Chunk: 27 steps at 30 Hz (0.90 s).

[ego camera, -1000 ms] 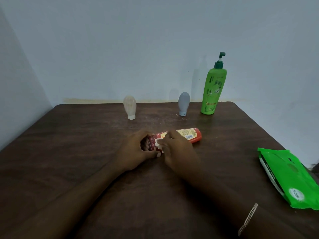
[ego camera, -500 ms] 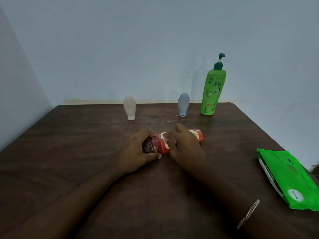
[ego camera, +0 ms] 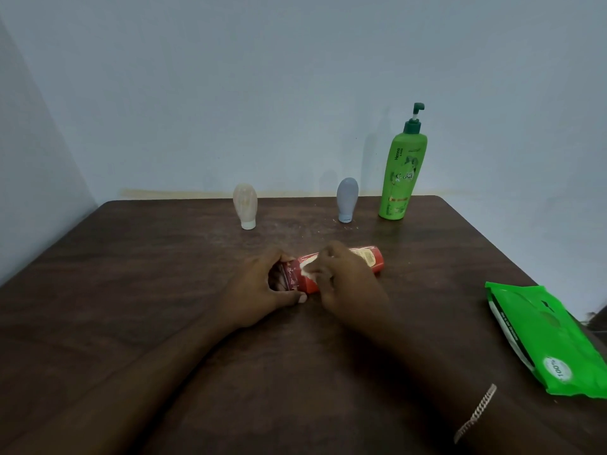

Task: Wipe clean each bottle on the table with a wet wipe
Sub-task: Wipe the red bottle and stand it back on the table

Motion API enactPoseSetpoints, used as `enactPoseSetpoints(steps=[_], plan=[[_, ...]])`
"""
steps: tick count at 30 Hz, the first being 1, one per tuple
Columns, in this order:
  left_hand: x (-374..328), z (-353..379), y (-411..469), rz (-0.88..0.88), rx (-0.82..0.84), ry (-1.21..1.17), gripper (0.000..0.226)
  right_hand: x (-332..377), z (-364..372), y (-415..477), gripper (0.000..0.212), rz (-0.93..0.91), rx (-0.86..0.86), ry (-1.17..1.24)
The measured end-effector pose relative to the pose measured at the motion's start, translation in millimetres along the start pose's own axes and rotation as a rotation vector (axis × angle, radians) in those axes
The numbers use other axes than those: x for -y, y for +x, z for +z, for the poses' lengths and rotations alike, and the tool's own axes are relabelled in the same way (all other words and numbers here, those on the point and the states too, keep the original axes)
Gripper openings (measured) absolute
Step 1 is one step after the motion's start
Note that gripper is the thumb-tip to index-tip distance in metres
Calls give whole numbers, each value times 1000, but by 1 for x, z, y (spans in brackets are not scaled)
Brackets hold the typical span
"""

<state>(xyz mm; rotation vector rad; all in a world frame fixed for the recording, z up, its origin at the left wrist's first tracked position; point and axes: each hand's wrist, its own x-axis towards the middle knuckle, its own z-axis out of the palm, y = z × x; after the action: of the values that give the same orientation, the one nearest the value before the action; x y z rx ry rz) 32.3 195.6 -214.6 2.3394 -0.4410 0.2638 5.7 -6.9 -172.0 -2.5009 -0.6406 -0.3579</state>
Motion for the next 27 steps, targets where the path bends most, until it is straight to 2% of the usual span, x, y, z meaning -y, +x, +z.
enactPoseSetpoints(steps=[2, 4, 7, 13, 17, 19, 23, 27], plan=[[1, -2, -1, -6, 2, 2, 62, 2, 2, -3, 25, -43, 24, 15], [2, -3, 0, -15, 14, -2, 63, -10, -5, -1, 24, 18, 25, 4], [2, 0, 2, -24, 35, 3, 66, -26, -15, 4, 20, 88, -64, -22], [5, 0, 3, -11, 29, -16, 65, -6, 0, 2, 11, -1, -33, 15], [2, -1, 3, -16, 37, -13, 64, -25, -10, 5, 24, 139, -51, -5], [1, -1, 3, -9, 40, -2, 63, -26, -11, 6, 24, 131, -57, -28], [4, -1, 3, -18, 54, -18, 65, -9, -3, 2, 26, 14, 49, -27], [5, -2, 3, -33, 55, -13, 64, -27, -16, 2, 22, 98, 9, -29]])
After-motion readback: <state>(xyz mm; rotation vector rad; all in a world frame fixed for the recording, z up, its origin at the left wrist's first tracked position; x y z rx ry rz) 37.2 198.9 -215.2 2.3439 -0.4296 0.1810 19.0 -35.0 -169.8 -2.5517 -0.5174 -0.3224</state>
